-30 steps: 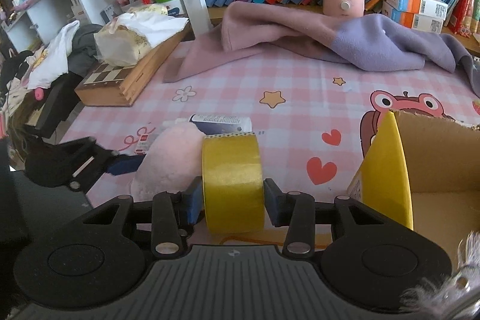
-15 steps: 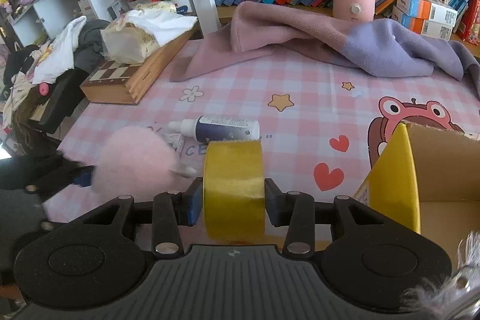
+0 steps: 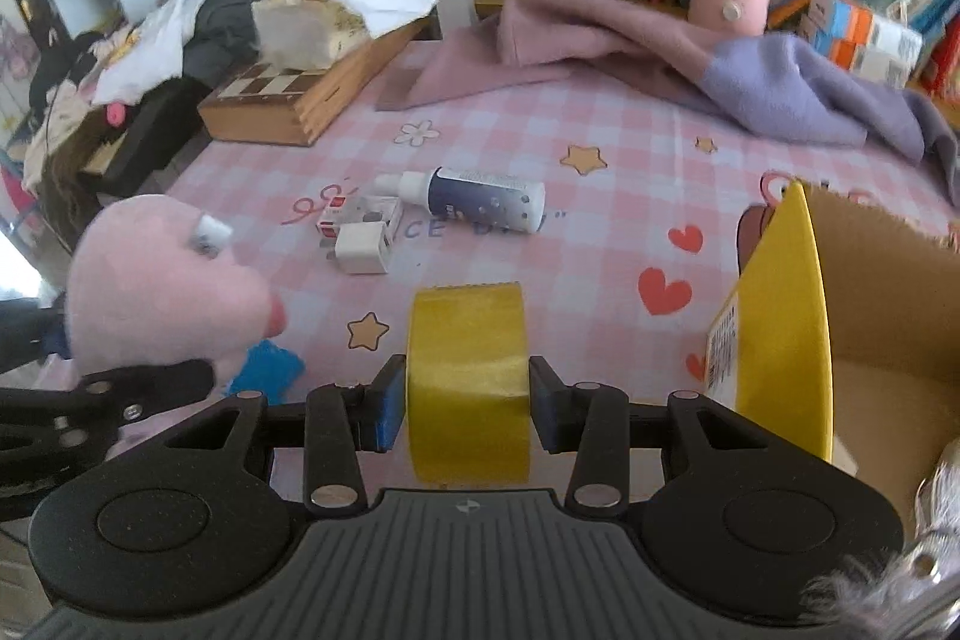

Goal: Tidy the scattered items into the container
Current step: 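Lift the tape roll and plush toy off the table, then carry the tape roll and plush toy toward the yellow box with both tools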

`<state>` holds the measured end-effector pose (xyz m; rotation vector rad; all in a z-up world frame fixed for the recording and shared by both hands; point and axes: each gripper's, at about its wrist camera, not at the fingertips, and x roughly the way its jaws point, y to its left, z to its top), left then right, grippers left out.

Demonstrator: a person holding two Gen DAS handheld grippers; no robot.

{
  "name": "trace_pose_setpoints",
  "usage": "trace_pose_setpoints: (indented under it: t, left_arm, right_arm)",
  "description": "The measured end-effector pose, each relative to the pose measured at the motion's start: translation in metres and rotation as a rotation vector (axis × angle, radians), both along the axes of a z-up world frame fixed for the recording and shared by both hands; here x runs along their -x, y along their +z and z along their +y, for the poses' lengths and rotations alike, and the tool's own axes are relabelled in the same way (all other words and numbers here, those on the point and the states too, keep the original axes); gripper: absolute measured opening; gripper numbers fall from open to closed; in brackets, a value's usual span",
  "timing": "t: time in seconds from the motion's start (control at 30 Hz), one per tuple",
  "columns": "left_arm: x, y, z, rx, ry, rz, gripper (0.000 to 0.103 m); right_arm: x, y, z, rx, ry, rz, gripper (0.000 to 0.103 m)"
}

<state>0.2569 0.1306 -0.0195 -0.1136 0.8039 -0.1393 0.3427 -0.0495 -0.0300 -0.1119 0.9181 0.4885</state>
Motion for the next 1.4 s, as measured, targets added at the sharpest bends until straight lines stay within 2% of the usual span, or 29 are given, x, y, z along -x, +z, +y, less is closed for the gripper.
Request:
trace_pose_setpoints:
  t: [0.17, 0.37, 0.83, 1.17, 1.4]
  left_arm:
    - [0.013, 0.001, 0.007, 0.000, 0.047, 0.006, 0.051]
    - [0.026, 0.003, 0.018, 0.029, 0.105, -0.003, 0.051]
    - [0.069, 0.011, 0.013, 0.041, 0.069, -0.044, 0.051]
    - [0.130, 0.019, 0.003, 0.038, 0.048, -0.077, 0.051]
    - [0.189, 0.026, -0.006, 0.049, 0.039, -0.090, 0.051]
  right_arm:
    - [0.001, -0.011, 0.007, 0.054, 0.010, 0.004, 0.039]
    - [0.011, -0.006, 0.008, 0.040, 0.035, -0.017, 0.039]
    - [0.064, 0.019, 0.000, -0.003, 0.043, -0.059, 0.039]
    - [0.128, 0.035, -0.019, -0.050, 0.027, -0.076, 0.039]
    - [0.194, 0.043, -0.037, -0.080, 0.021, -0.081, 0.039]
